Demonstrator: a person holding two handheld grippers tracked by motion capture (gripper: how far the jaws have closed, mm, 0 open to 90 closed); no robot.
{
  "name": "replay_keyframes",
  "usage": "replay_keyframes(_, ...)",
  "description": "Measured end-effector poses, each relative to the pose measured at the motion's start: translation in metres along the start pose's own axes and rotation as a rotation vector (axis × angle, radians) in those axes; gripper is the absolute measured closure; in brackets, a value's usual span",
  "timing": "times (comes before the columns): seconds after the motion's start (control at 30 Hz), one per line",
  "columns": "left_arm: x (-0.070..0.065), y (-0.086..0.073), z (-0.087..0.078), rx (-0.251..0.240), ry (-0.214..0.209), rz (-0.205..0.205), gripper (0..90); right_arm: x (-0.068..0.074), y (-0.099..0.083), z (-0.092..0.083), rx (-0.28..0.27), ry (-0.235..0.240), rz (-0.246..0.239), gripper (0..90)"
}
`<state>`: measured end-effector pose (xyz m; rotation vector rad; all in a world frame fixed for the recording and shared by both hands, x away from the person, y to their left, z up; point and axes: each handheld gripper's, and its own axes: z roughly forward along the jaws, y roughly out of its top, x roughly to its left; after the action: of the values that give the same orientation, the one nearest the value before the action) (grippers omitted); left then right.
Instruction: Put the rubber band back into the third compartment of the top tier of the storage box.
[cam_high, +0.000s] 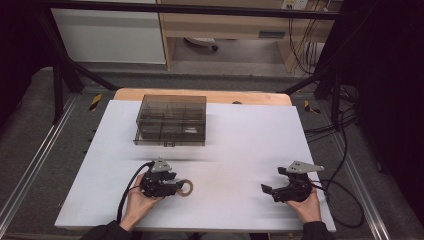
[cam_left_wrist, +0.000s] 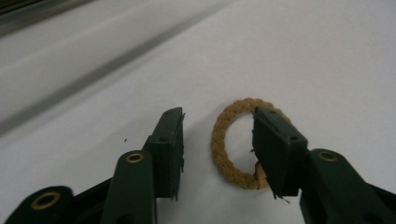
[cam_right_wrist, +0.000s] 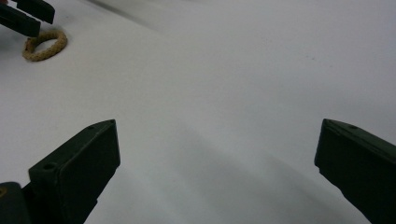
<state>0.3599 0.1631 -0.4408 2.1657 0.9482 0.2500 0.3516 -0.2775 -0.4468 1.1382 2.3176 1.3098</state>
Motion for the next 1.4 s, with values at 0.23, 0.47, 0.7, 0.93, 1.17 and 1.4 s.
replay_keyframes(0.23,-0.0021,-0.0011,0.0024,0.008,0.007,-0.004,63.0,0.0000,0.0000,0.0000,0.000,0.000,0.000,0.8)
replay_keyframes(0.47,-0.0041,-0.0017,0.0048,0.013,0.012,-0.015,69.0,-0.0001,-0.0001,0.0004,0.000,0.000,0.000,0.8)
replay_keyframes(0.7,-0.0062,-0.0016,0.0061,0.018,0.026,-0.011,75.2,-0.0002,0.0000,0.0005,0.003,-0.001,0.000,0.8)
replay_keyframes(0.93,-0.0066,-0.0019,0.0080,0.027,0.042,-0.019,78.3,-0.0004,-0.0001,0.0007,0.002,-0.002,0.000,0.8)
replay_keyframes(1.17,-0.0069,-0.0020,0.0081,0.029,0.053,-0.018,80.9,-0.0005,0.0000,0.0008,0.003,-0.001,-0.001,0.7)
replay_keyframes(1.4,-0.0082,-0.0022,0.0084,0.029,0.063,-0.011,82.2,-0.0006,0.0000,0.0007,0.004,-0.001,0.000,0.7)
